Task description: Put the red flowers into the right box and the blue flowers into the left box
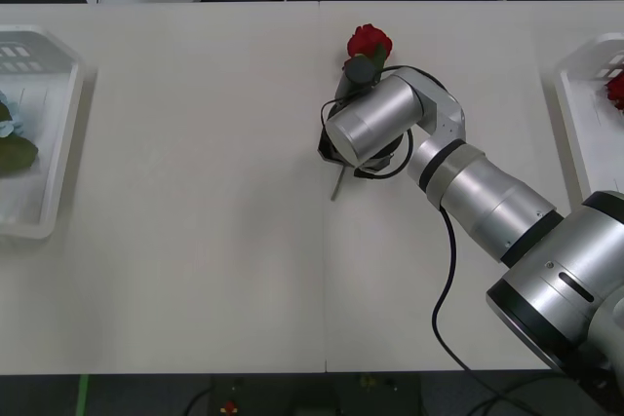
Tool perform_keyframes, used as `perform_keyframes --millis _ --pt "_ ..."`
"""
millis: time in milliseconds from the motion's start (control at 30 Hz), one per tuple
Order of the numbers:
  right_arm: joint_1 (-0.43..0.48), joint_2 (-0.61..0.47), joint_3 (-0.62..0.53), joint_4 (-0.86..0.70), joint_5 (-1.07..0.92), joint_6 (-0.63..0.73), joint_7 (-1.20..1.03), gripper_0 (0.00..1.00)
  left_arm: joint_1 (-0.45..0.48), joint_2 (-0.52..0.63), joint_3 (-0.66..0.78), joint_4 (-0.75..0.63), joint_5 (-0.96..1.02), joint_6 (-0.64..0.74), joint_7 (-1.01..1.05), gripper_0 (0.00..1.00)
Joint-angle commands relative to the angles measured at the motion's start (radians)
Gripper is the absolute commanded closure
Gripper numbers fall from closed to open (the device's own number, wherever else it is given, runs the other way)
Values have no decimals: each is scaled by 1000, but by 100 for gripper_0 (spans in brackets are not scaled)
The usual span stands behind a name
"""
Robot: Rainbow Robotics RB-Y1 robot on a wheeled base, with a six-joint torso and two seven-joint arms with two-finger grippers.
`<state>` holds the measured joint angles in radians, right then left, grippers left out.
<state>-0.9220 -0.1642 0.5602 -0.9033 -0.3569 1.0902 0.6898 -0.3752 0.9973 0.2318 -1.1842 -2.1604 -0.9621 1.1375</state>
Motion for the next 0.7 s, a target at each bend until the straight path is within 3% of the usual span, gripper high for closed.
perform_keyframes --millis 33,267,500,700 --pt "-41 32 20 -3 -2 30 -6 100 7 0 78 -31 155 13 -36 0" --pt "-51 -1 118 -5 -37 186 31 100 45 -9 46 -46 623 13 -48 0" --pt "-55 -95 274 -66 -168 355 42 100 133 -11 17 -201 786 29 -38 0" --pt "-44 -262 480 -269 -333 487 31 100 170 -9 -85 -290 918 89 -39 0"
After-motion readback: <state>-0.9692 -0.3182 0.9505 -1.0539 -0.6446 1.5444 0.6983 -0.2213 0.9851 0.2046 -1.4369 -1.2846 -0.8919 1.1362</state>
